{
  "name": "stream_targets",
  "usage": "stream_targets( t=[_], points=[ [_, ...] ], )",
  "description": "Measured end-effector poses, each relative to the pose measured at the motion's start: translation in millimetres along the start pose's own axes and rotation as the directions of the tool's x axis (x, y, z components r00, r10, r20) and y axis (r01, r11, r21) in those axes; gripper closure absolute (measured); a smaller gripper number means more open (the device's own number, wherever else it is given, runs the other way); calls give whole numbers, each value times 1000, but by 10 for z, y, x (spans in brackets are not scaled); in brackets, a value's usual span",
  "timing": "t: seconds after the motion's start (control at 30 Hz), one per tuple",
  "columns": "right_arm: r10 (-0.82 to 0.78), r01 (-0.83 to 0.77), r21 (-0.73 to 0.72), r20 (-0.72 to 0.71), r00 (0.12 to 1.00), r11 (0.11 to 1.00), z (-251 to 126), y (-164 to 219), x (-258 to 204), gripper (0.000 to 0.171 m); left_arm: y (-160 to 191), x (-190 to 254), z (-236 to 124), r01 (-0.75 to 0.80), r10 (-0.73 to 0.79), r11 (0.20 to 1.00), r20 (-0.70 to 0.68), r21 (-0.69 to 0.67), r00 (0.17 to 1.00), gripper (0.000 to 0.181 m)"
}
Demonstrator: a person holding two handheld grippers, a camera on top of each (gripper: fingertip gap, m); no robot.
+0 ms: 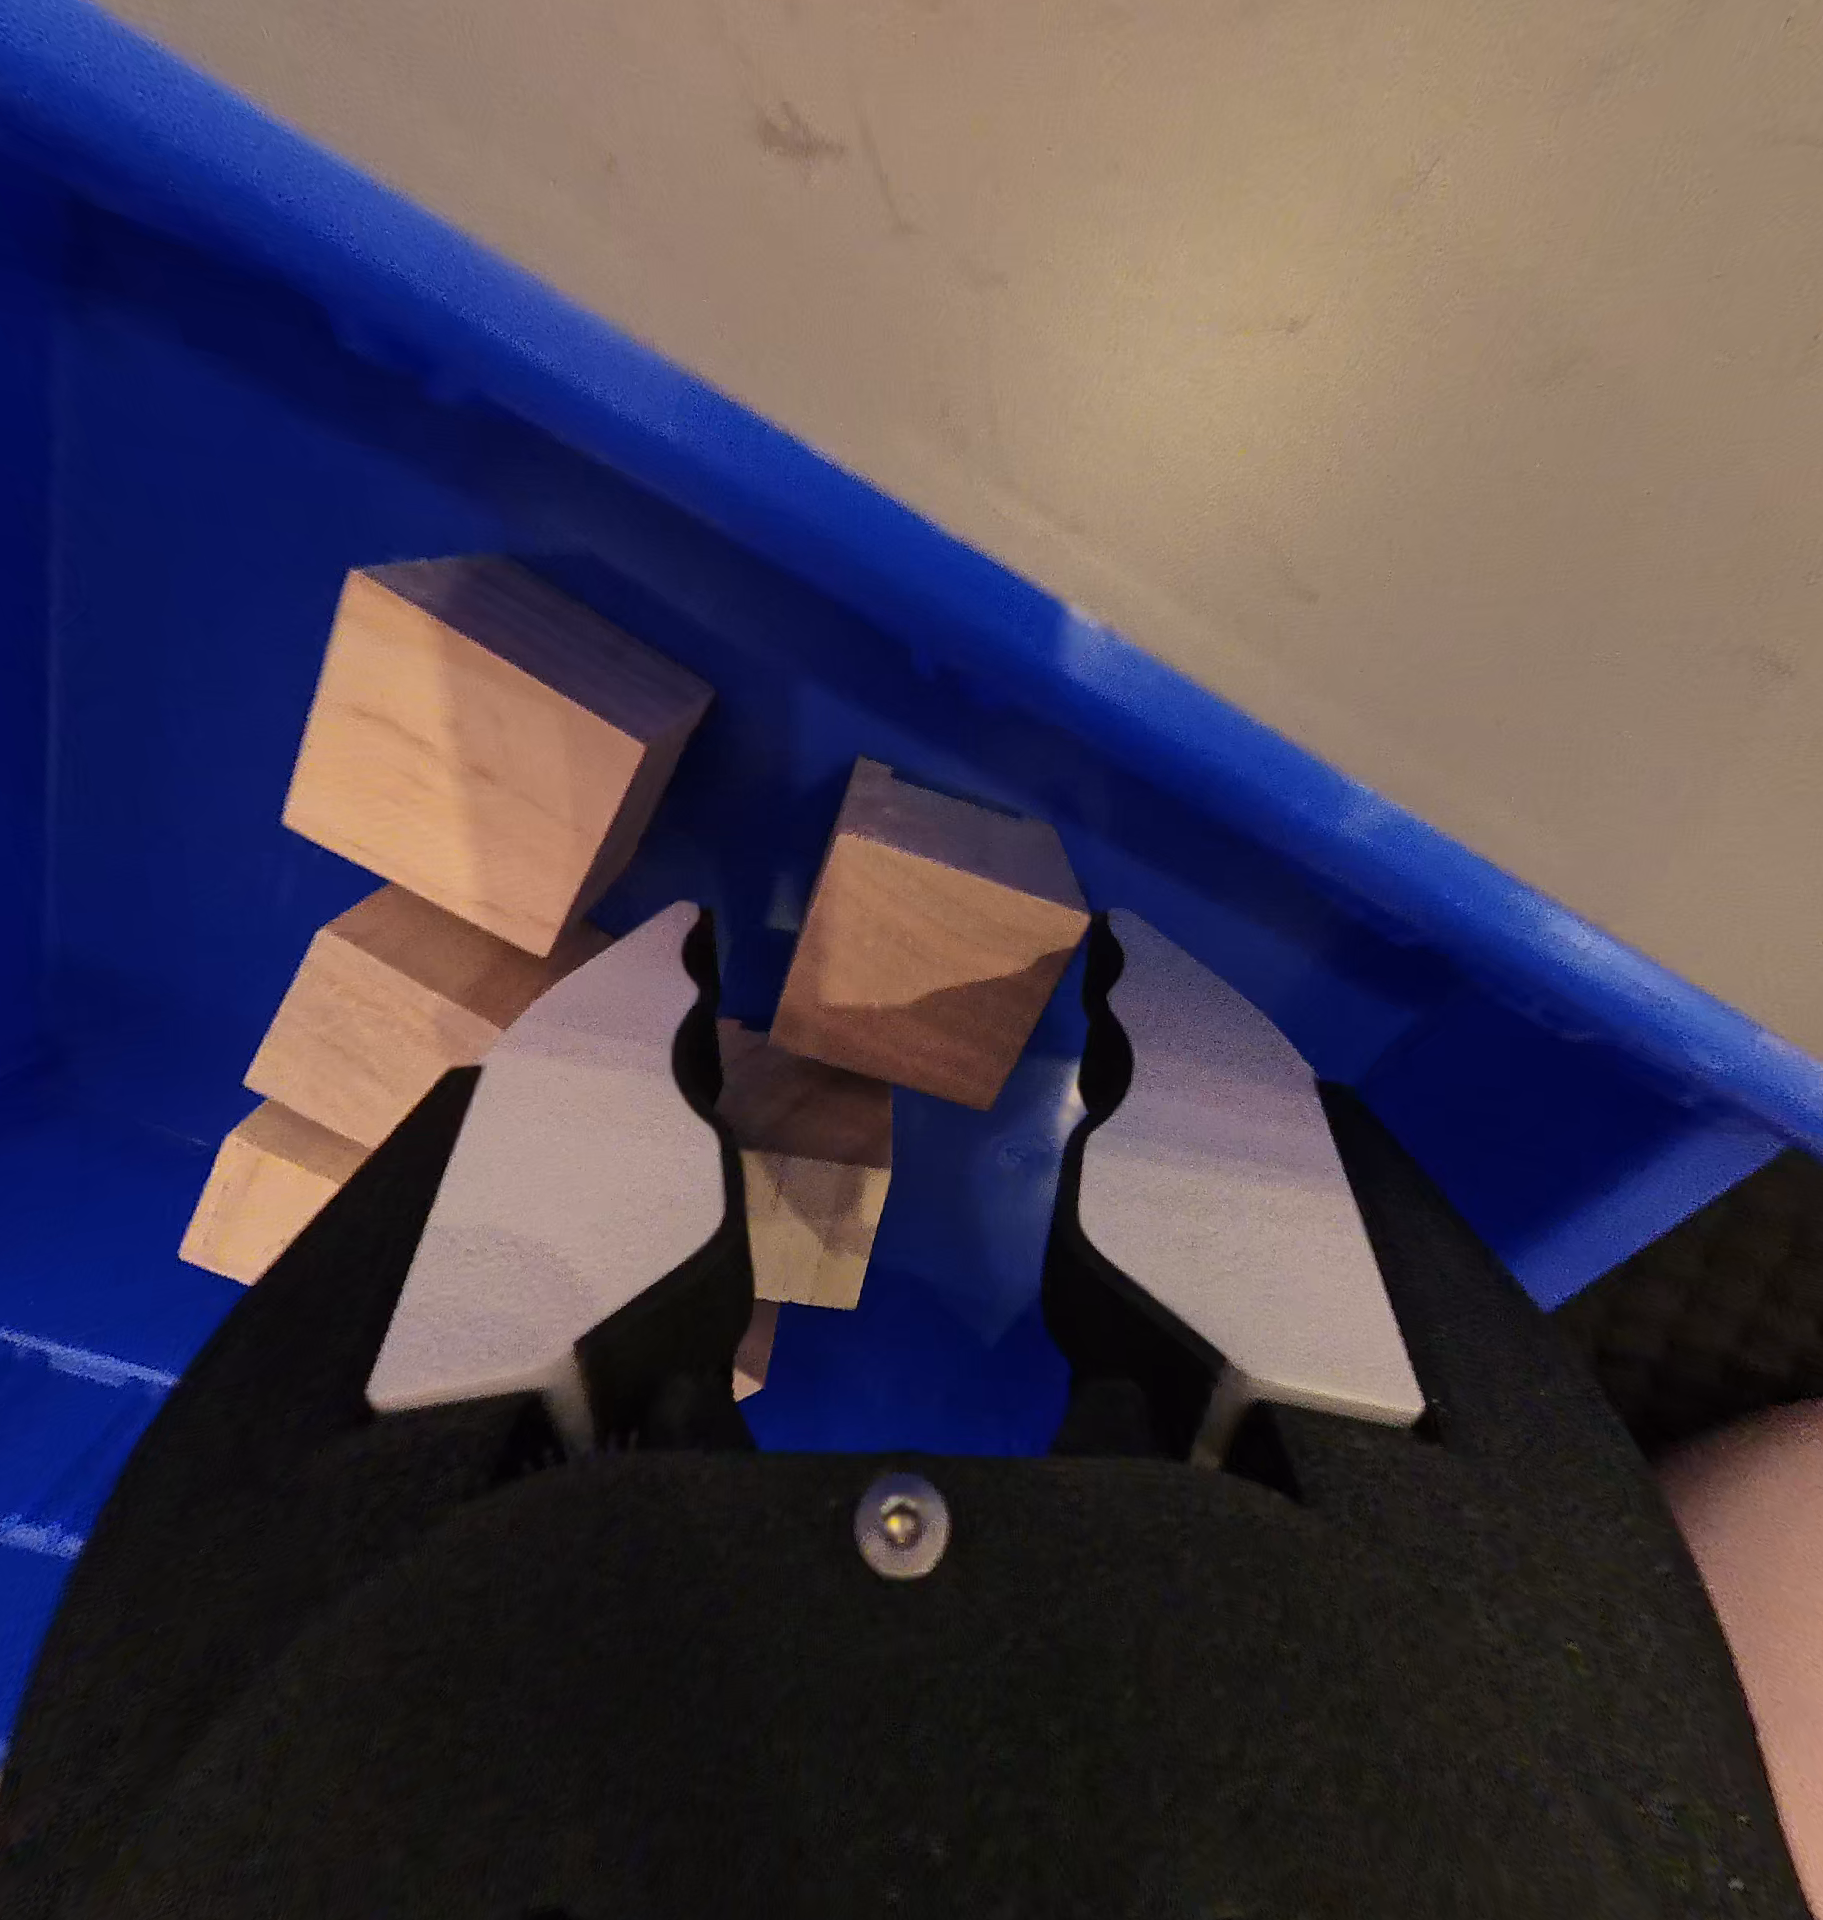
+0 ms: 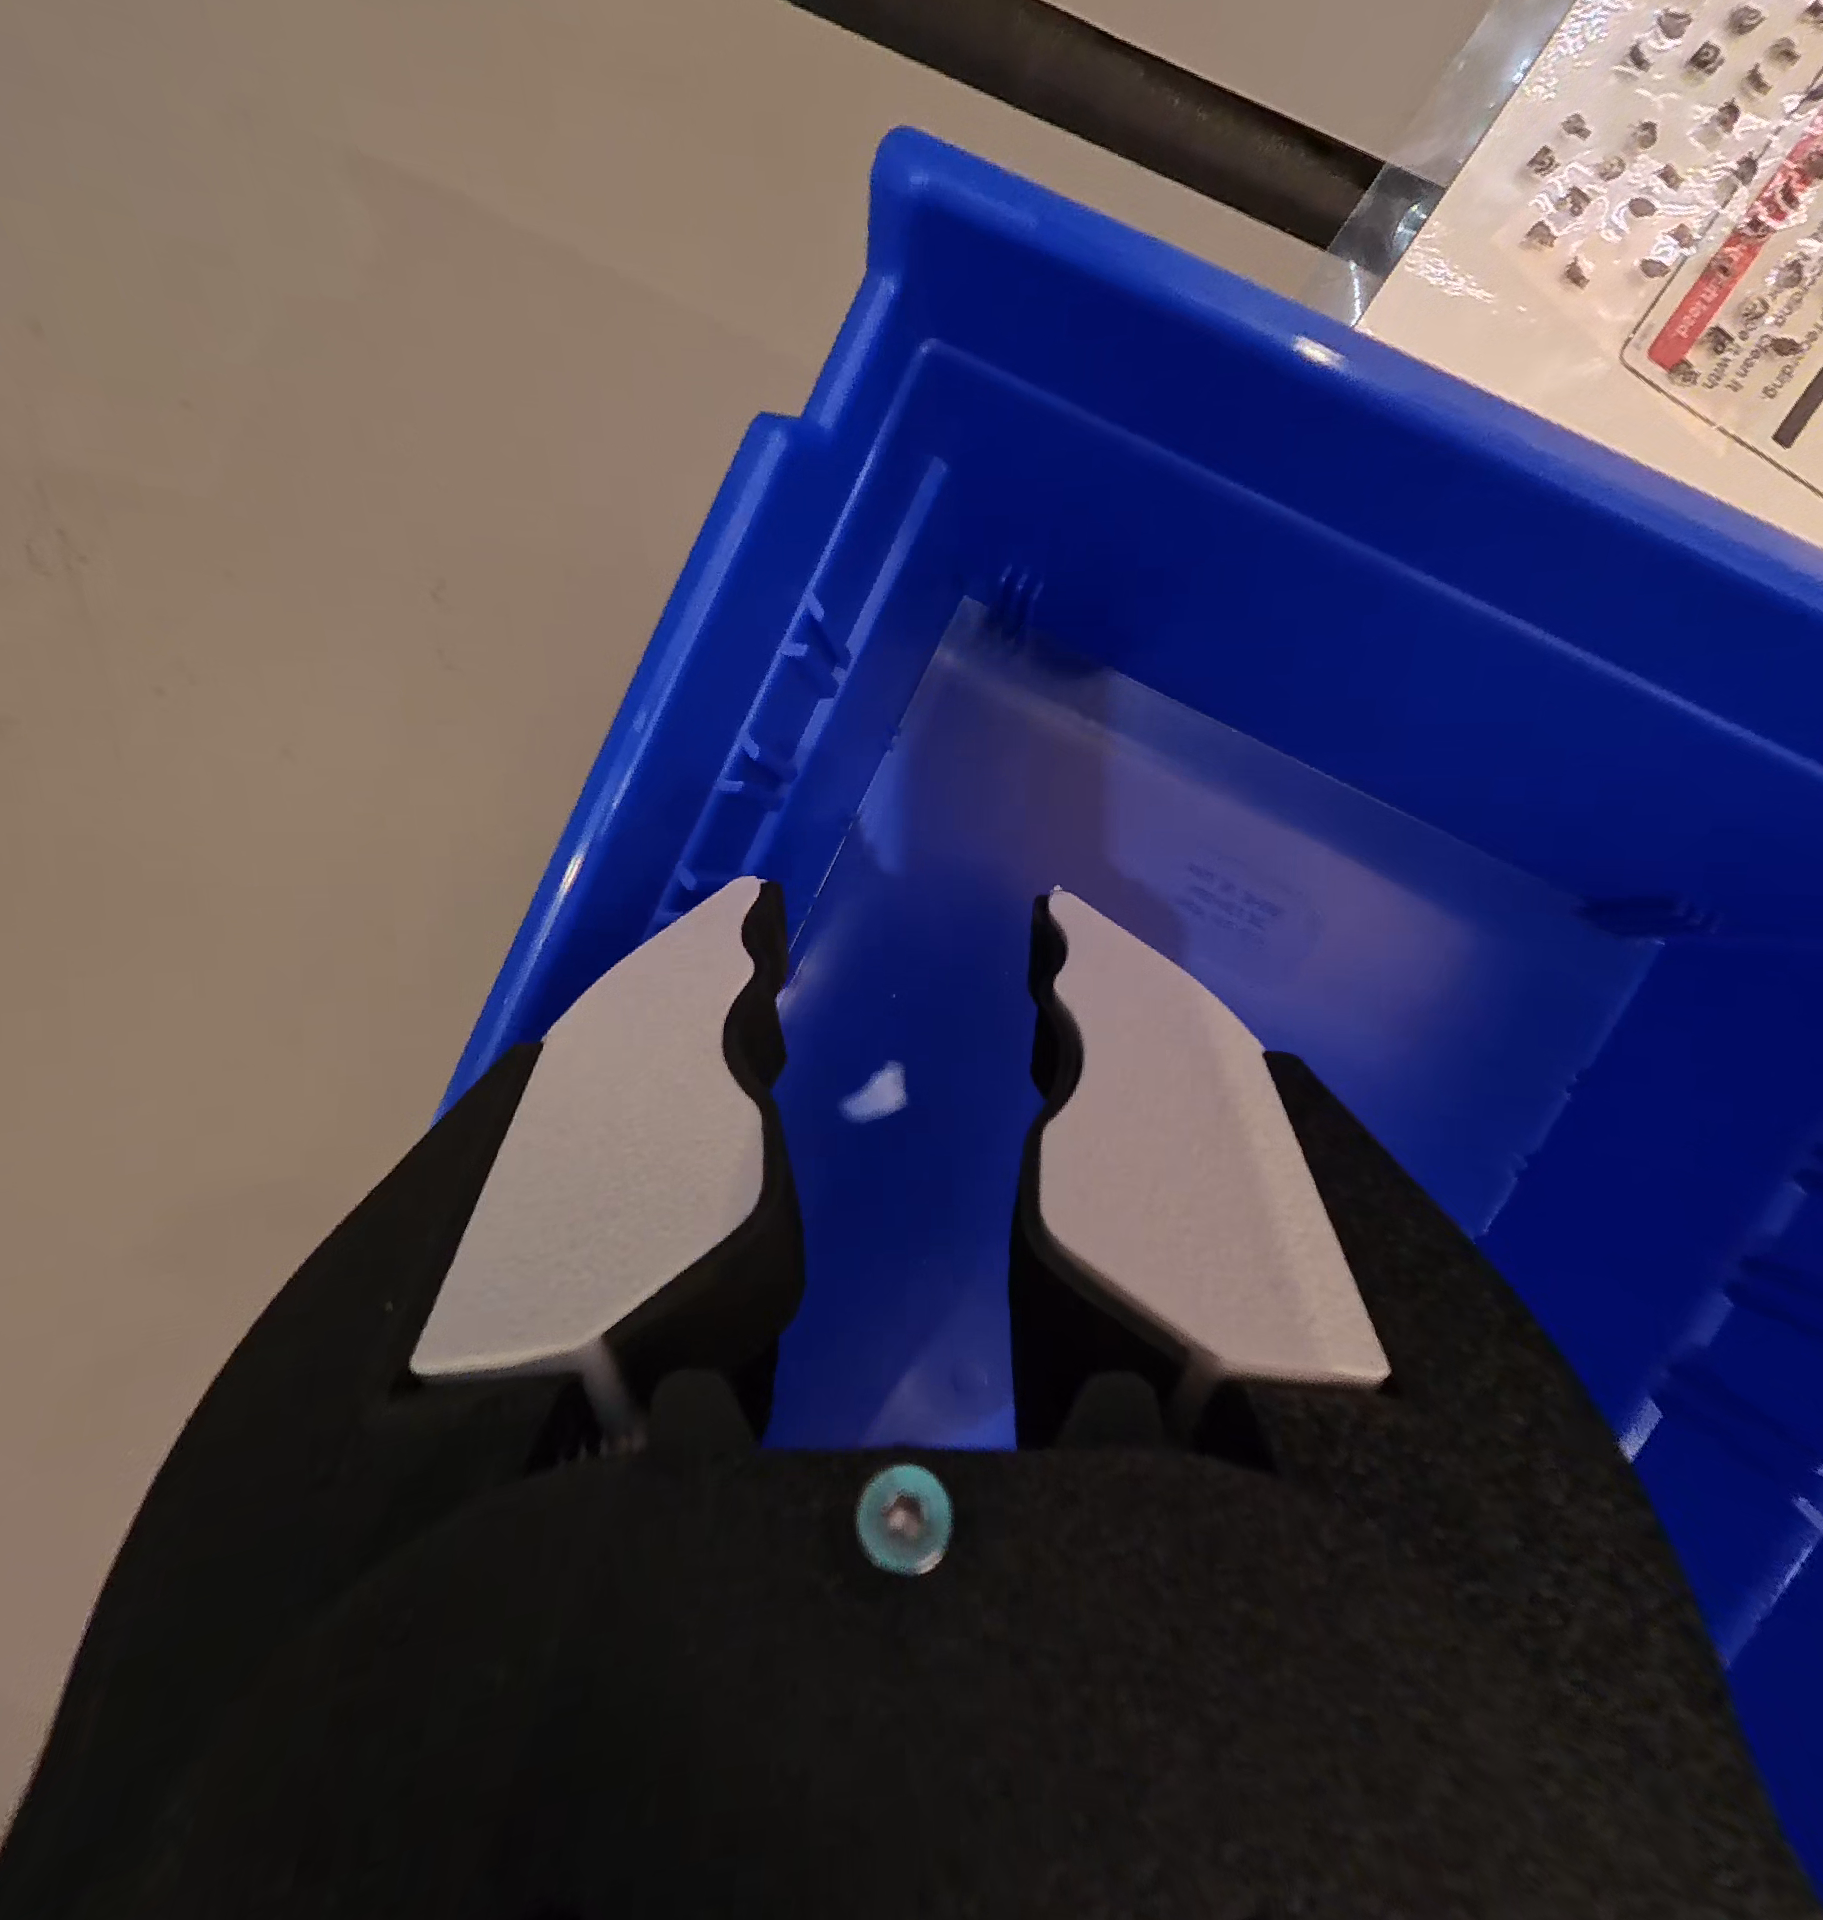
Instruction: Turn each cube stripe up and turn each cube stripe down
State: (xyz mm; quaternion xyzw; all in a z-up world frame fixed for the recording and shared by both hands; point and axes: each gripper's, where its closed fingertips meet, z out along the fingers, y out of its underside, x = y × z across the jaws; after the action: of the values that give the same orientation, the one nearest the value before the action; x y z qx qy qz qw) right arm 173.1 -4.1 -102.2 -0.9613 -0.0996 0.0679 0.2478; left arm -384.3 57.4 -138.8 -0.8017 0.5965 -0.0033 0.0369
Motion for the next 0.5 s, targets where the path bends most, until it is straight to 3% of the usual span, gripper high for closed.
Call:
stream_targets(
  t=[0.13, 0.2, 0.5],
  points=[
    [-7, 7, -11, 3, 1000, 1000, 20, 11, -9, 126, 35, 22, 117, 3, -5, 998, -28, -66, 1000, 117],
    [-10, 10, -13, 4, 1000, 1000, 26, 12, -13, 127, 22, 41, 112, -3, 1, 997, -30, -73, 1000, 128],
    [-20, 20, -19, 1, 1000, 1000, 39, 18, -26, 129, 61, 51, 110, 15, -18, 991, -16, -131, 1000, 129]
  ],
)
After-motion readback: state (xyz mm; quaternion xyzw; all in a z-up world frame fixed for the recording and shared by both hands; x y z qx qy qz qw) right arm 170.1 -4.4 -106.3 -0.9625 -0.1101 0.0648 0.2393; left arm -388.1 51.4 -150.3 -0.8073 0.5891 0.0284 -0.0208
